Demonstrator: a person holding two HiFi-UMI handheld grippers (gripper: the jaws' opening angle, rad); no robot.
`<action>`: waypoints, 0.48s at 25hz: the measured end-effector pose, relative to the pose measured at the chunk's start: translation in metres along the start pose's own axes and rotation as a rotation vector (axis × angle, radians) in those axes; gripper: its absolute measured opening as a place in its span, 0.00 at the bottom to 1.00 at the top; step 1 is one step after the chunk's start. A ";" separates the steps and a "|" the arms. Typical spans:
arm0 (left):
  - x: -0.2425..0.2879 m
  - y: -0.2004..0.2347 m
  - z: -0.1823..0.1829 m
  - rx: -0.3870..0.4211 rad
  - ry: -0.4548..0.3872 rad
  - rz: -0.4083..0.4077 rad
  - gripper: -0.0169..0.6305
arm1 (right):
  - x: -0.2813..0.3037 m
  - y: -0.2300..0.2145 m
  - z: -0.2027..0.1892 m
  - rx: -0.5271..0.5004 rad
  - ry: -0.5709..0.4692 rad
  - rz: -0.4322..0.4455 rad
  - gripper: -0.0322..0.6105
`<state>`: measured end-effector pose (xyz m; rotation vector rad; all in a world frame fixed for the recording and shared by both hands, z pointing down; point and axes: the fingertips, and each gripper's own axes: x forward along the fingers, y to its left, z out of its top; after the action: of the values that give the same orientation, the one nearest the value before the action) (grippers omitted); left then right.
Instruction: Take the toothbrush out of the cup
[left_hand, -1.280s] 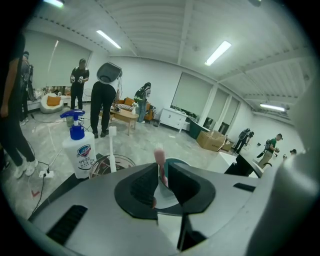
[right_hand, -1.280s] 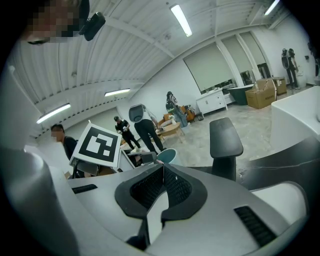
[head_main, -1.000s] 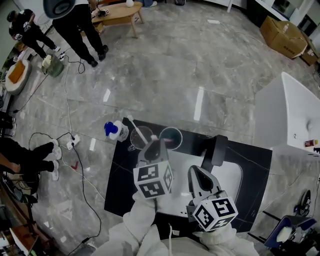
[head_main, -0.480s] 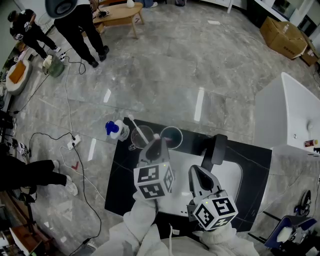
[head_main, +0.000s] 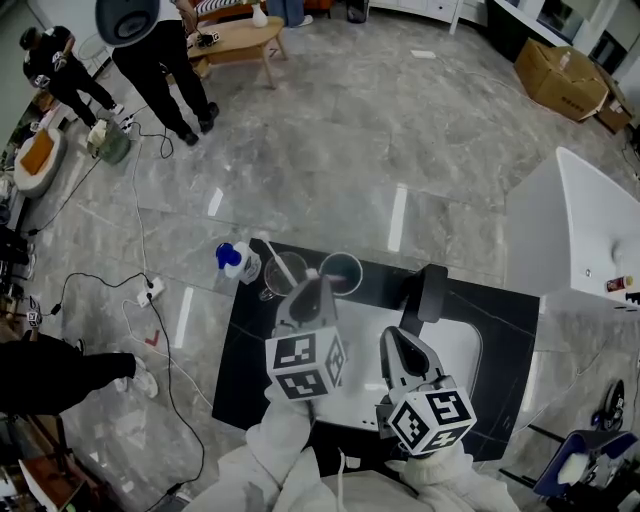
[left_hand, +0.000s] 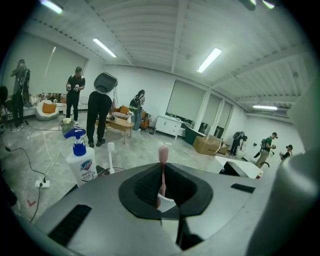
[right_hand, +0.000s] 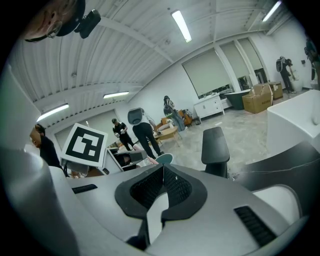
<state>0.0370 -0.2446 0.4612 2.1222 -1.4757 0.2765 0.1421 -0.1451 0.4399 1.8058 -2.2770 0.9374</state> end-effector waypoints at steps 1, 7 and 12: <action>-0.003 0.000 0.001 0.001 -0.005 0.000 0.06 | -0.002 0.001 0.001 -0.002 -0.004 -0.001 0.09; -0.024 0.000 0.016 0.010 -0.053 0.000 0.06 | -0.011 0.008 0.007 -0.010 -0.036 0.000 0.09; -0.042 -0.001 0.031 0.012 -0.095 -0.012 0.06 | -0.019 0.018 0.011 -0.033 -0.048 0.007 0.08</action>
<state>0.0183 -0.2269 0.4163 2.1801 -1.5167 0.1832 0.1347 -0.1324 0.4159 1.8279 -2.3146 0.8614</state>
